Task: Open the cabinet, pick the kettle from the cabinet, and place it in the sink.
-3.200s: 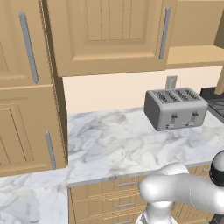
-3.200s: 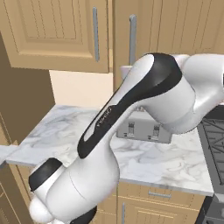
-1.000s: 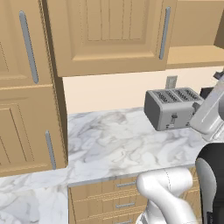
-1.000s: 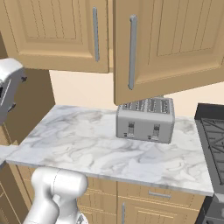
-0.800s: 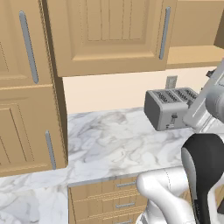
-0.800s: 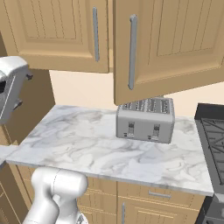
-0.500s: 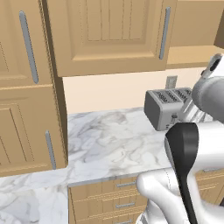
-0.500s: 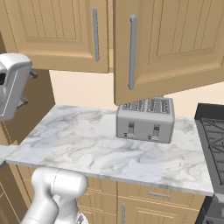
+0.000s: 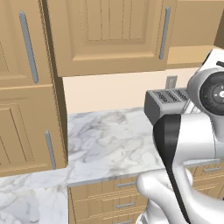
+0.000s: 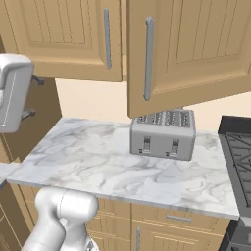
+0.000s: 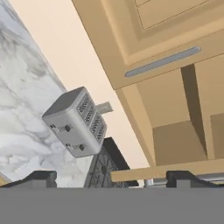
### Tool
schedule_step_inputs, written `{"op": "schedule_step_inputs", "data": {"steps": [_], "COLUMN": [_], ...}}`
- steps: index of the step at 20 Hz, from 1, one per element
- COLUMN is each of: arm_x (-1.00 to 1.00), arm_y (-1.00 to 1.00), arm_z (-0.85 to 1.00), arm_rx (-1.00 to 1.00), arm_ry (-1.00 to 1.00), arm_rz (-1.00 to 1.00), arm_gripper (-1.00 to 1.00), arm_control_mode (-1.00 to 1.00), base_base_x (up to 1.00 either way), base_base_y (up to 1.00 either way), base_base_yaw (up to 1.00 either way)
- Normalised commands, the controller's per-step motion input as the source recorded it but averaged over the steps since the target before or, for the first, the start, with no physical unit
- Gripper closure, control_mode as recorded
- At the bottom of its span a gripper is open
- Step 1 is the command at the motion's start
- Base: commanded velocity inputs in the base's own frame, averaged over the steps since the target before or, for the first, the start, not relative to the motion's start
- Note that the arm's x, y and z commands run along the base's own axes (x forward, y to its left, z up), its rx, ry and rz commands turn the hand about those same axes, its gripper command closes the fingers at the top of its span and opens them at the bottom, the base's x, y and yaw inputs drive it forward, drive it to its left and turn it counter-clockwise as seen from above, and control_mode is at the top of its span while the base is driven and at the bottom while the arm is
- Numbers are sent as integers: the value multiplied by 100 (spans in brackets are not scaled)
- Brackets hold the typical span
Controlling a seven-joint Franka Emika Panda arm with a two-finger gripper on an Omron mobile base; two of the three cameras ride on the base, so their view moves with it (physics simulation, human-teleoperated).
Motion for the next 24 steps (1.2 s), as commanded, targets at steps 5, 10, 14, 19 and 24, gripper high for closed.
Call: {"op": "schedule_step_inputs", "data": {"steps": [5,10,14,19,24], "arm_x": [7,15,15,3,8], "arm_y": [-19,-6,-16,-31,-29], "arm_z": [-3,-7,-1,0,0], "arm_rx": [-15,-21,-17,-6,0], "arm_ry": [0,-2,0,2,10], "arm_rz": [-7,-5,-9,-14,-21], "arm_gripper": [-100,-100,-100,-100,-100], "arm_control_mode": [-100,-100,-100,-100,-100], "base_base_x": [0,0,0,0,0], "base_base_y": [0,0,0,0,0], "base_base_yaw": [0,0,0,0,0]}}
